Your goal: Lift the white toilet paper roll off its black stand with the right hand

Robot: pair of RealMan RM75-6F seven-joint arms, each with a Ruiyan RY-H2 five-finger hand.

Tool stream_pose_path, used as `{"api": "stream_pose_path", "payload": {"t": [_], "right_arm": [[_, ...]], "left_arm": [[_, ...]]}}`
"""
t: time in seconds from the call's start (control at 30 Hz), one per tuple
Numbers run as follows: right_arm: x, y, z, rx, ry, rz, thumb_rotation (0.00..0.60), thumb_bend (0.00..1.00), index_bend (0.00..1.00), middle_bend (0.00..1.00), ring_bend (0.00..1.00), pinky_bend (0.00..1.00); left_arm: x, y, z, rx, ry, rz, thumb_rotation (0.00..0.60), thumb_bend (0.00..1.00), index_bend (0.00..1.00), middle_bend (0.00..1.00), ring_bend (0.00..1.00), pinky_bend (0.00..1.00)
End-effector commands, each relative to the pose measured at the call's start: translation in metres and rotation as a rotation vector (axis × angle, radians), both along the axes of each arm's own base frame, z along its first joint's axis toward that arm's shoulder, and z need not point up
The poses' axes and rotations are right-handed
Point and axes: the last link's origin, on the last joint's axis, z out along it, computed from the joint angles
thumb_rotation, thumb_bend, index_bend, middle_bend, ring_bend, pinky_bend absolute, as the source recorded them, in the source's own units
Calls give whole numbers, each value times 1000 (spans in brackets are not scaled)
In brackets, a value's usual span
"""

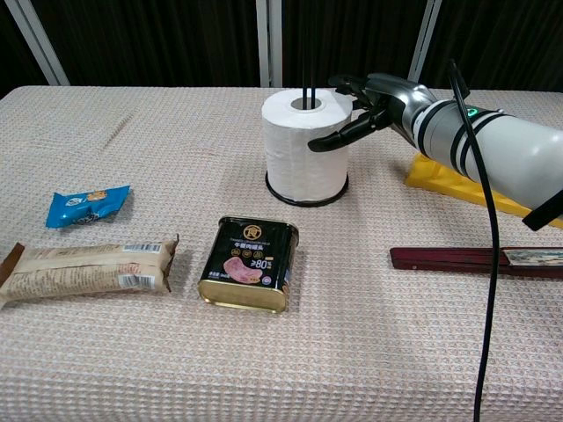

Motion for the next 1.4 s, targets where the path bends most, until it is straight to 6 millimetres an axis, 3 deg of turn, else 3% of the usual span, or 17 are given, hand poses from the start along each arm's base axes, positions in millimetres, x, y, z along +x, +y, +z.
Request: {"api": "stream_pose_path", "payload": {"t": [0.03,0.33,0.5,0.57,0.63,0.83,1.0,1.17,1.4], "right_arm": [[0,0,0,1,0,-1,600,0,0,0,0,0],[0,0,-3,1,-2,-7,600,1,0,0,0,0],[1,-3,-5,-9,-2,-7,600,58,0,3,0,0],[1,-3,-7,-8,-3,-6,600,83,0,43,21,32],[2,-4,-6,-23,-1,-9,600,112,12,139,104,120],[2,-6,-7,-32,11,-26,600,180,261,373,328,330],[4,-6,-6,-57,-3,-34,600,253,368,449,405,415],[12,-6,6,-93,-57,-12,600,275,378,453,410,420],[44,2,48,-179,-185,68,600,287,378,453,410,419]], "left_arm": [[0,0,0,0,-1,1,562,159,115,55,56,218],[0,0,1,3,-2,-3,562,159,115,55,57,217],[0,0,1,4,-3,2,566,158,115,55,57,217],[0,-1,2,5,-3,0,567,159,116,55,56,217],[-1,0,2,5,-4,1,570,159,116,55,57,217],[-1,0,2,2,-6,3,585,159,115,55,57,218],[-1,0,2,3,-6,4,590,158,115,55,57,217],[-1,0,2,2,-5,4,590,159,115,55,57,217],[0,0,0,0,-1,0,593,159,115,55,57,217]]}}
